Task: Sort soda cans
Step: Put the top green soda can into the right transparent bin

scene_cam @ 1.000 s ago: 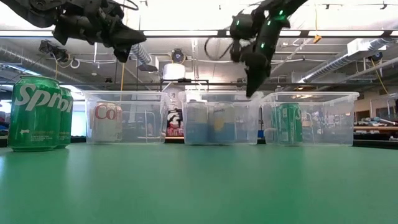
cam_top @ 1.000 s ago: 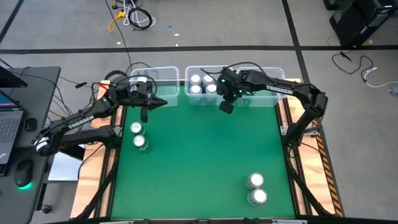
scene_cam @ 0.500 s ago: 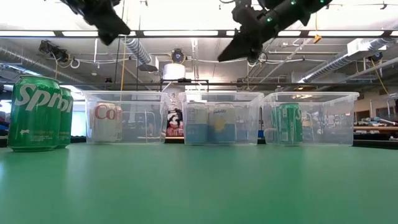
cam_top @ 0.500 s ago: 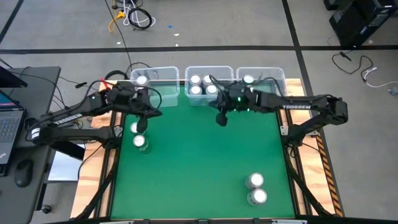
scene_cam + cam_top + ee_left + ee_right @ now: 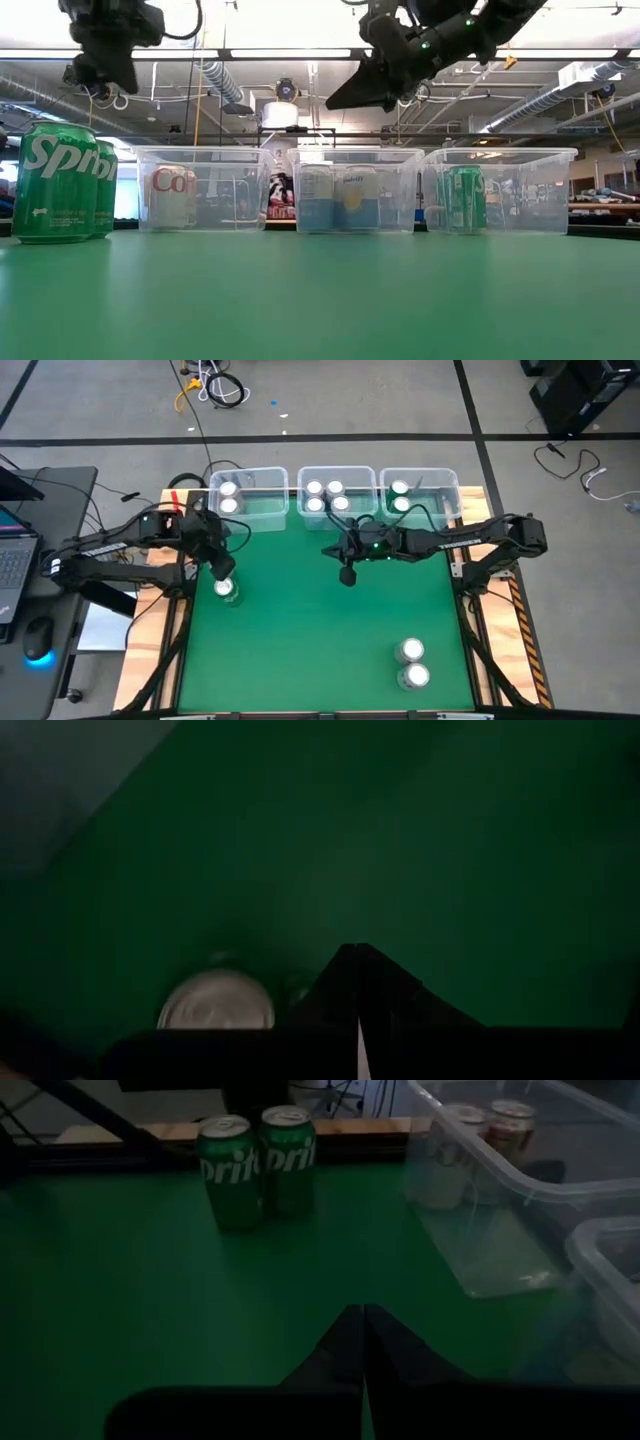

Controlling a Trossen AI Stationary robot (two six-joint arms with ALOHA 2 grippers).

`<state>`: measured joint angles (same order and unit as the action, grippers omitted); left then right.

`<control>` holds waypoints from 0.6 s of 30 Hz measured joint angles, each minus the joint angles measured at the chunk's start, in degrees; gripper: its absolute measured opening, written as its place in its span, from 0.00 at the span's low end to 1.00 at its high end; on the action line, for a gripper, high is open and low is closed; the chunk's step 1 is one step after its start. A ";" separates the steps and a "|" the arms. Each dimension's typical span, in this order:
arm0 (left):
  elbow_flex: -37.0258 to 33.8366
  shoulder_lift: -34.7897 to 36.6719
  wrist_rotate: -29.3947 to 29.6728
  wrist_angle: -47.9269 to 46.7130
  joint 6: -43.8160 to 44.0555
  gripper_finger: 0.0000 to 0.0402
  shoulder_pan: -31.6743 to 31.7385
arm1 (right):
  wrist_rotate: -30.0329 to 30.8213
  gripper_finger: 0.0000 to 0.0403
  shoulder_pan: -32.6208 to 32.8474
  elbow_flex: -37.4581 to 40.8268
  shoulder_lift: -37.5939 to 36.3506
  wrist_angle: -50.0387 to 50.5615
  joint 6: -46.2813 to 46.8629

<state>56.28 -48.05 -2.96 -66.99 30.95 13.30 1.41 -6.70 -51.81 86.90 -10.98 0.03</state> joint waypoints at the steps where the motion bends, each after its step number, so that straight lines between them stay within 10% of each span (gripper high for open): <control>1: 0.20 -0.02 0.02 -1.21 1.47 0.00 0.02 | 0.00 0.00 -0.01 -0.01 0.78 -1.13 0.01; 10: 1.12 -1.66 2.16 -11.62 11.43 0.05 0.22 | 0.00 0.00 -0.02 -0.01 4.90 -5.21 -0.08; 18: 1.10 -5.41 1.37 -12.79 14.68 0.29 0.22 | -0.83 0.01 -0.17 -0.02 4.90 -6.64 -0.36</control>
<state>57.39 -53.46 -1.60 -79.78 45.63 13.52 0.58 -6.87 -51.83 91.81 -17.62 -0.32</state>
